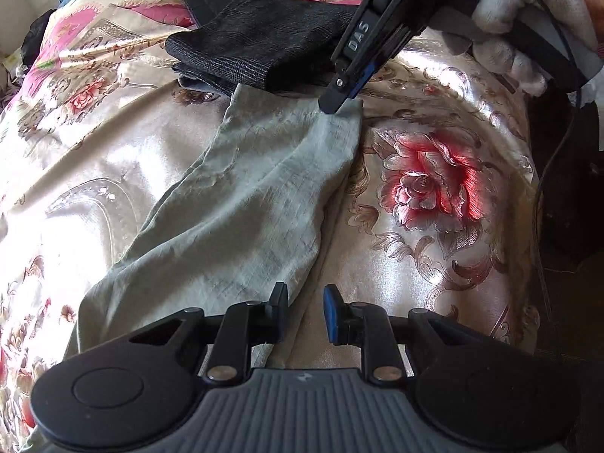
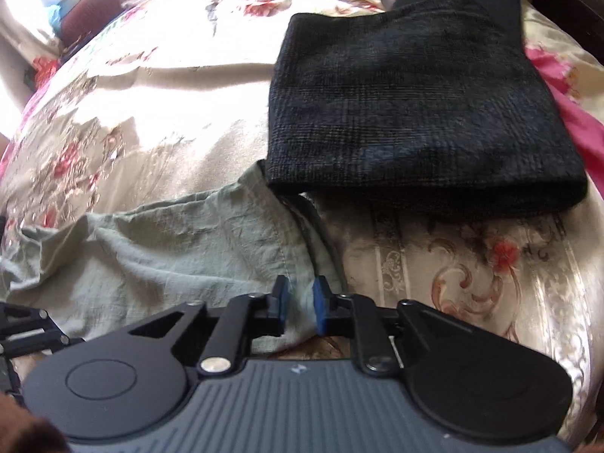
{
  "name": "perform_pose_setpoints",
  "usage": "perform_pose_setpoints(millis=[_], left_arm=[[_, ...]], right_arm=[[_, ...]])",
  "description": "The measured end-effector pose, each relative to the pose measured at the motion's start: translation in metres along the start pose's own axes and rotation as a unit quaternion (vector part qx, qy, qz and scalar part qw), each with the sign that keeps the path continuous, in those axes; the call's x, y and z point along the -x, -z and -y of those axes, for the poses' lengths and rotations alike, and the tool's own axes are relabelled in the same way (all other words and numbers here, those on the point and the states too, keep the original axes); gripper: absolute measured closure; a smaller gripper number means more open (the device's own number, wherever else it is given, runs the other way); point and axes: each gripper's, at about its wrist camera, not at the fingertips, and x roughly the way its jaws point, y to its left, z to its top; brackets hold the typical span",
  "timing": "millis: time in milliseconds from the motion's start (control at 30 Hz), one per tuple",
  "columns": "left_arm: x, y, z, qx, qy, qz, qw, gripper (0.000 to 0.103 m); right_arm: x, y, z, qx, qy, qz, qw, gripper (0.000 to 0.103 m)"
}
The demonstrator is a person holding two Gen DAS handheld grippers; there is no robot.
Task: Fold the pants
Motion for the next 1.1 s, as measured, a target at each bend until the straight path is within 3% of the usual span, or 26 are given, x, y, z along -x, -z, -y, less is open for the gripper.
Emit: perform_pose_setpoints(millis=[100,233,433,500,533,567,800,933,1000,1100], left_arm=[[0.000,0.003,-0.002,0.006,0.000,-0.003,1.0000,0.066],[-0.001,0.003,-0.003,0.007,0.002,-0.003,1.0000,0.066],[0.001,0.003,-0.003,0.002,0.001,-0.001,1.0000,0.066],[0.000,0.004,-0.003,0.002,-0.001,-0.001,1.0000,0.066],[0.000,0.004,-0.002,0.002,-0.002,-0.002,1.0000,0.066],[0.001,0.004,-0.002,0.003,-0.003,-0.001,1.0000,0.066],[0.011,0.004,-0.004,0.013,-0.007,0.017,0.9997,0.066],[0.005,0.005,-0.002,0.012,-0.002,0.011,0.9999,0.061],[0.005,0.009,0.001,0.006,-0.004,0.008,0.9999,0.061],[0.006,0.015,0.001,0.015,0.002,0.002,0.9999,0.061]], right_arm=[[0.016,0.014,0.013,-0.049,-0.002,-0.005,0.999,0.076],[0.005,0.029,0.017,-0.092,-0.023,-0.020,0.995,0.075],[-0.007,0.029,0.016,-0.177,-0.078,0.014,0.981,0.075],[-0.012,0.026,0.012,-0.177,-0.065,0.017,0.982,0.083],[-0.013,0.024,0.011,-0.174,-0.054,0.014,0.983,0.098],[-0.012,0.022,0.010,-0.172,-0.049,0.014,0.984,0.100],[0.018,0.006,0.008,-0.164,-0.070,0.093,0.980,0.101],[-0.017,0.019,0.017,-0.176,-0.016,0.012,0.984,0.095],[-0.016,0.030,0.024,-0.203,-0.025,0.013,0.979,0.094],[-0.008,0.041,0.025,-0.226,-0.045,0.026,0.973,0.075]])
